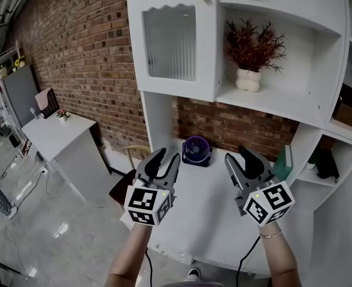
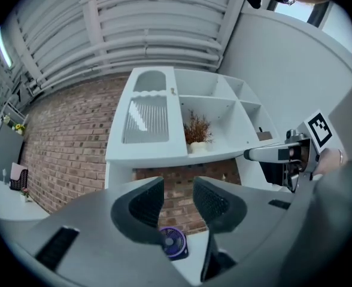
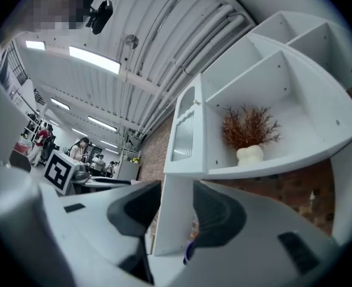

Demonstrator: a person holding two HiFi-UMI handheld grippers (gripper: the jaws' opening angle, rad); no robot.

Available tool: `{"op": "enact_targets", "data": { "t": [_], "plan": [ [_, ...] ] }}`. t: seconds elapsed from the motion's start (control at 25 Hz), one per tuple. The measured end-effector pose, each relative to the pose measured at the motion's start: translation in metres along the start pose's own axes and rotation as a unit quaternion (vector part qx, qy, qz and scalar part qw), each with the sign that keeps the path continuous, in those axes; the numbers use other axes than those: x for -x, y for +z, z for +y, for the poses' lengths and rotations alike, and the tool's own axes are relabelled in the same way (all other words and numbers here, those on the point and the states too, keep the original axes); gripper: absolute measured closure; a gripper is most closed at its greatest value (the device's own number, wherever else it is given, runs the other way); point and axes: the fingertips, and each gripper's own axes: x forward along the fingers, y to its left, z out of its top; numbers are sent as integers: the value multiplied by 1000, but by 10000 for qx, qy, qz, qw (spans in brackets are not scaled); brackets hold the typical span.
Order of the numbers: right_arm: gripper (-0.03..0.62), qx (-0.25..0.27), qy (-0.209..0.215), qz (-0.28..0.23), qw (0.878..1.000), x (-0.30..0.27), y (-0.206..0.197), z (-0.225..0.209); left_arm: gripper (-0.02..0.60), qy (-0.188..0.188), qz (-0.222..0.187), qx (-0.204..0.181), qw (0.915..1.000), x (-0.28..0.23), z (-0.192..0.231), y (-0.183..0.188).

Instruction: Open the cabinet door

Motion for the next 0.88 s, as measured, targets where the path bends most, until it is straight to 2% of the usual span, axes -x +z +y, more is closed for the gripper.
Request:
{"op": "enact_targets", "data": {
  "t": [0.32, 0.88],
  "plan": [
    [434, 227, 278, -474, 9982, -37, 40, -26, 431, 103, -470, -140, 9987, -53, -2, 52],
    [434, 549, 480, -698, 9949, -108, 80, -42, 437, 114, -1373, -651, 9883, -127, 11, 172]
  ]
}}
